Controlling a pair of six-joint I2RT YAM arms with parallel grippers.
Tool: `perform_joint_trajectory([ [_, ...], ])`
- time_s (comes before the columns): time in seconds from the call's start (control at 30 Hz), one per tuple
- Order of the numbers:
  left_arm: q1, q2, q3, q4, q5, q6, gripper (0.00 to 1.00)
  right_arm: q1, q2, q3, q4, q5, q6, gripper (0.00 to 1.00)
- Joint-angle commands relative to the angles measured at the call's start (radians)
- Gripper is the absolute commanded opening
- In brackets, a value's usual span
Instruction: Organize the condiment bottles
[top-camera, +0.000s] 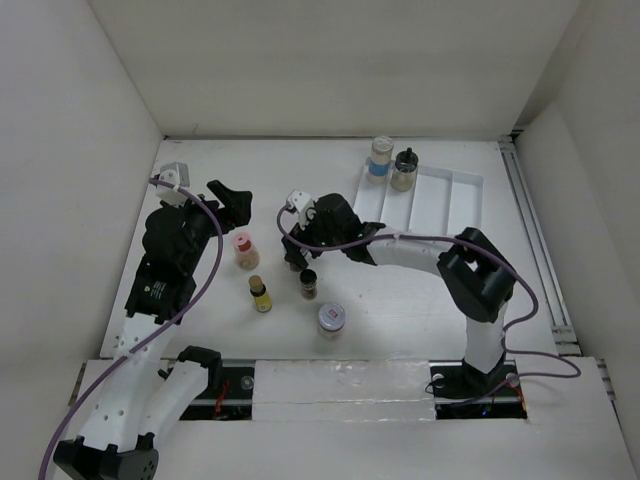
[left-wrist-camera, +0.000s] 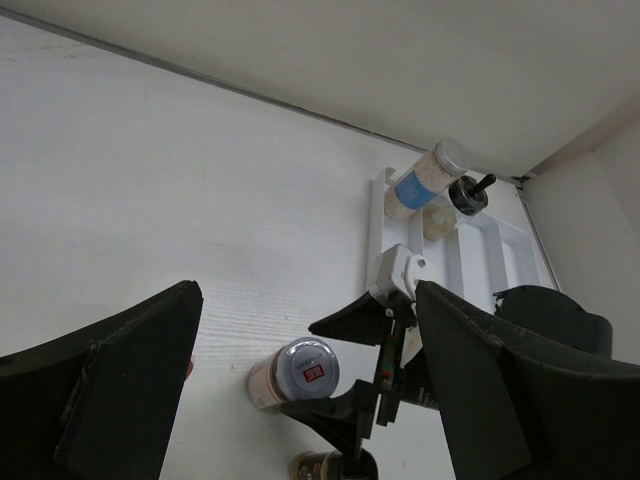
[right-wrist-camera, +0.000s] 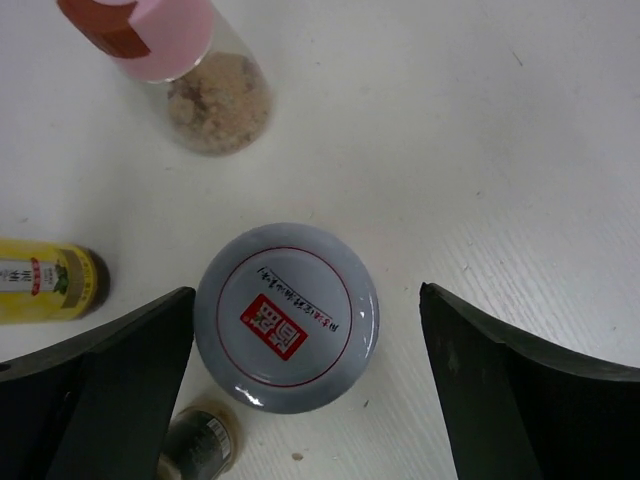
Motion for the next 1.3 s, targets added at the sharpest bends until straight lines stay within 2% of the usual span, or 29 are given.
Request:
perform_joint_trajectory([
  [0.0, 0.007, -0.014, 0.006, 0.044, 0.004, 0.004, 0.84, 0.006, 0.030, 0.067, 0.028, 0.031, 0.027, 0.95],
  [0.03, 0.007, -0.014, 0.006, 0.044, 0.004, 0.004, 0.84, 0.006, 0.030, 0.067, 0.028, 0.044, 0.027, 0.95],
  [0.07, 0.007, -0.014, 0.006, 0.044, 0.004, 0.004, 0.84, 0.006, 0.040, 0.078, 0.028, 0.054, 0.040, 0.82],
  [0.13, 0.007, -0.014, 0.006, 0.044, 0.004, 0.004, 0.84, 0.006, 0.050, 0.088, 0.028, 0.054, 0.050, 0.73],
  [0.17, 0.007, -0.014, 0.006, 0.044, 0.016, 0.004, 0.84, 0.006, 0.050, 0.099, 0.037, 0.054, 0.050, 0.57],
  [0.23, 0.007, -0.014, 0.006, 0.044, 0.016, 0.004, 0.84, -0.003, 0.050, 0.113, 0.075, 0.045, 0.073, 0.51],
  [0.4, 0.007, -0.014, 0.006, 0.044, 0.016, 0.004, 0.84, -0.072, -0.076, 0.135, 0.154, 0.021, 0.073, 0.51],
  [0.47, 0.007, -0.014, 0.006, 0.044, 0.016, 0.004, 0.84, -0.116, -0.177, 0.109, 0.163, 0.030, 0.064, 0.51],
  [0.67, 0.007, -0.014, -0.004, 0.044, 0.016, 0.004, 0.84, -0.337, -0.436, -0.172, 0.234, 0.103, 0.110, 0.50],
  [0.77, 0.007, -0.014, -0.004, 0.044, 0.016, 0.004, 0.84, -0.445, -0.495, -0.267, 0.234, 0.148, 0.123, 0.50],
  [0.9, 0.007, -0.003, 0.006, 0.044, 0.016, 0.004, 0.84, -0.575, -0.559, -0.307, 0.197, 0.211, 0.123, 0.49],
  [0.97, 0.007, -0.003, 0.006, 0.044, 0.026, 0.004, 0.84, -0.642, -0.550, -0.307, 0.197, 0.223, 0.123, 0.49],
  [1.1, 0.007, -0.003, 0.006, 0.044, 0.026, 0.004, 0.84, -0.731, -0.452, -0.205, 0.181, 0.223, 0.113, 0.49],
  [1.27, 0.007, -0.003, 0.006, 0.044, 0.026, 0.004, 0.84, -0.791, -0.235, -0.057, 0.181, 0.239, 0.095, 0.49],
])
